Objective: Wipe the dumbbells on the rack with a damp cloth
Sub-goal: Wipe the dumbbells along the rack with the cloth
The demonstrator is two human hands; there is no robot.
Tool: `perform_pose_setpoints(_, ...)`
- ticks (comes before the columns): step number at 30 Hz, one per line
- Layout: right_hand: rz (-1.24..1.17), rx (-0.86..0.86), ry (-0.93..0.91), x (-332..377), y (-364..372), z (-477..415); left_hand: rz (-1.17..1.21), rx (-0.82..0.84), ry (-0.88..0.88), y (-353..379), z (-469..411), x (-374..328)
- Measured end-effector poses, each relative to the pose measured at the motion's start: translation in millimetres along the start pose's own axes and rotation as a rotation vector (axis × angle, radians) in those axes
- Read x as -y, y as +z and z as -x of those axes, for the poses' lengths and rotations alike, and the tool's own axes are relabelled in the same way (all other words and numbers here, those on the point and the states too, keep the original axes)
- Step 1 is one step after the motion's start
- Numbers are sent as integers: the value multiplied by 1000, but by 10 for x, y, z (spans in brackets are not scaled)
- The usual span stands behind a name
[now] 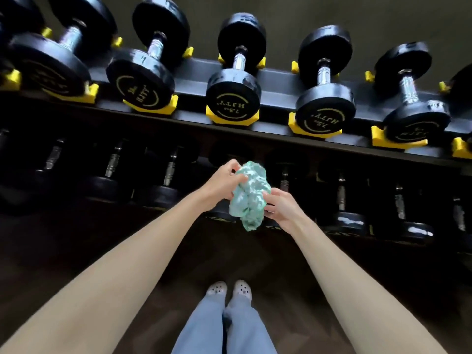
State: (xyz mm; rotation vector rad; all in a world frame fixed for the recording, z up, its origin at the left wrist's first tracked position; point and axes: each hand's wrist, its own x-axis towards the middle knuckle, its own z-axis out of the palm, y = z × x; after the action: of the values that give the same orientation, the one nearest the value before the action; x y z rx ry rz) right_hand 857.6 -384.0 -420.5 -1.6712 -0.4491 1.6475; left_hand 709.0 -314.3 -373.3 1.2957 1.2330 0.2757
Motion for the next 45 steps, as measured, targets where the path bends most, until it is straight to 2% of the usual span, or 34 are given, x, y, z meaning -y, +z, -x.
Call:
perform_pose_setpoints(4,-198,-260,64,-52,-21,-275,63,-217,-83,-170,-105,226)
perform_pose_setpoints(5,-140,-312,66,-60,-12,-326,-10,-247,-87,-195,-114,256)
perform_pose_setpoints(8,209,-379,19,-132,56,-500,-418,-344,-4,-219,-130,327)
perform_pose_setpoints(10,252,-406,22,-162,145,-530,-594,-355,121,-185,-127,345)
perform_pose_setpoints(13,196,-488,85,-242,235,-513,-646,-308,222,-131,-139,365)
perform_pose_setpoints(14,171,-399,87,-280,267,-496,-719,-272,243,-100,-153,360)
perform_pose_setpoints(16,48,-73,119,-370,377,-462,-872,-154,259,-12,-174,364)
perform_pose_setpoints(17,-24,64,136,-407,447,-439,-867,-107,255,18,-185,375)
perform_pose_setpoints(19,-170,163,143,-415,582,-454,-785,-19,257,37,-169,368)
perform_pose_setpoints(21,-238,139,150,-430,715,-497,-750,88,272,15,-171,406)
perform_pose_setpoints(25,-319,-27,159,-614,790,-502,-668,284,266,4,-151,539)
perform_pose_setpoints(26,-339,-99,123,-669,873,-469,-604,311,253,14,-145,580)
perform_pose_setpoints(29,-499,-489,-69,-724,1219,-442,-474,402,241,23,-117,754)
perform_pose_setpoints(30,-528,-565,-116,-752,1229,-393,-450,393,256,21,-119,826)
perform_pose_setpoints(31,-542,-505,-95,-786,1223,-344,-428,368,268,2,-126,902)
perform_pose_setpoints(32,-580,-437,-34,-813,1172,-352,-396,321,268,-22,-155,974)
perform_pose_setpoints(33,-577,-470,53,-905,1129,-434,-358,274,250,-68,-197,1060)
perform_pose_setpoints(37,-723,-309,-109,-1167,733,-533,-265,29,26,-255,-444,1495)
perform_pose_setpoints(40,-332,-462,-101,-1343,719,-817,-232,-158,-154,-356,-634,1796)
perform_pose_setpoints(42,-276,-443,-106,-1396,819,-1034,-176,-246,-226,-401,-811,1954)
perform_pose_setpoints(44,-335,-430,-40,-1361,978,-1290,-111,-326,-289,-437,-1005,2087)
perform_pose_setpoints(45,-312,-494,-20,-1340,1064,-1417,-69,-360,-320,-448,-1092,2154)
